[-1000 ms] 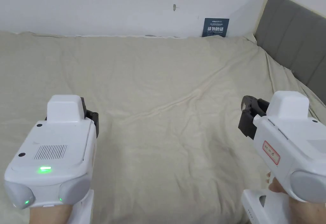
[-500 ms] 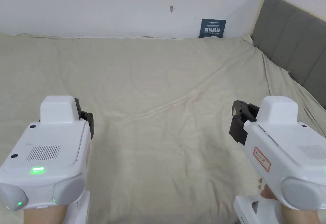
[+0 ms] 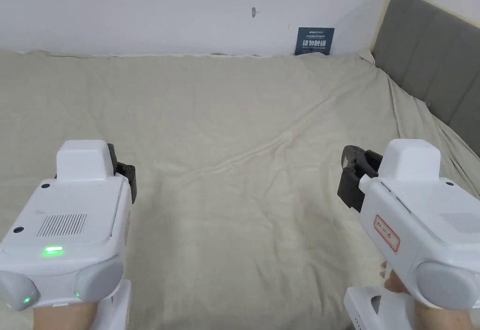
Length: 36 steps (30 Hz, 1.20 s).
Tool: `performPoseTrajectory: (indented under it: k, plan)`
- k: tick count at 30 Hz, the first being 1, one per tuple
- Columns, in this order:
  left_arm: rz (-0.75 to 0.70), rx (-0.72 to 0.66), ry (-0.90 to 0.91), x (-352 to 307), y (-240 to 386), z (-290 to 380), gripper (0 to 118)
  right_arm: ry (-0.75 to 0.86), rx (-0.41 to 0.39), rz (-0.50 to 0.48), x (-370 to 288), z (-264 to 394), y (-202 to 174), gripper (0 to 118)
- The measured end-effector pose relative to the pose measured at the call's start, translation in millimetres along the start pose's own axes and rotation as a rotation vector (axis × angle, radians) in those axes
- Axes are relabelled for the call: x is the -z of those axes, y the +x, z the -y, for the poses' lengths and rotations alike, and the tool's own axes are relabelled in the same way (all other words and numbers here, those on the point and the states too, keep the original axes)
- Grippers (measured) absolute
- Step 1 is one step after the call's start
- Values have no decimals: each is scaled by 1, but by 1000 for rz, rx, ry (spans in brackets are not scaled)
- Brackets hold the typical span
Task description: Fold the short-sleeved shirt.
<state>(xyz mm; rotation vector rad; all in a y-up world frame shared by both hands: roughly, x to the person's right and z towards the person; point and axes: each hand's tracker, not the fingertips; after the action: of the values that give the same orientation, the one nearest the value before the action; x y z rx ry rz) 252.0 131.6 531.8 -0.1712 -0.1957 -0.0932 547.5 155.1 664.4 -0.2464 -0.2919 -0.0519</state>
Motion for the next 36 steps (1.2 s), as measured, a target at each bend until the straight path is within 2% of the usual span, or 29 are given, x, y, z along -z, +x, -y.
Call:
performPoseTrajectory:
  k: [1, 2, 3, 4, 5, 6, 7, 8, 11, 12, 36]
  plan:
    - [-2, -1, 0, 0, 0, -1, 2, 1, 0, -1, 0, 0, 0, 1]
    - [-4, -4, 2, -1, 0, -1, 10, 2, -1, -1, -1, -1, 0, 2]
    - [-5, -6, 5, -1, 0, -2, 27, 5, -3, 1, -1, -1, 0, 5]
    - [-2, -11, 9, -2, -1, -3, 54, 9, -5, 6, -2, -2, -1, 15]
    - [1, -17, 11, -3, -1, -5, 89, 10, -8, 6, -3, -3, -1, 41]
    - [7, -23, 12, -2, -2, -6, 107, 12, -7, 3, -4, -5, 0, 65]
    - [12, -29, 15, -2, -2, -7, 116, 13, -1, -5, -4, -6, 0, 82]
    - [13, -30, 26, -4, -1, -7, 118, 10, 2, -8, -4, -7, 1, 98]
    - [-3, -5, 49, -8, 3, -10, 118, 13, -1, -5, -5, -7, 0, 115]
    - [-5, 0, 51, -8, 5, -11, 118, 15, -5, 2, -6, -7, 0, 118]
    - [5, 22, 67, -11, 7, -11, 118, 32, 7, 0, -11, -8, 1, 118]
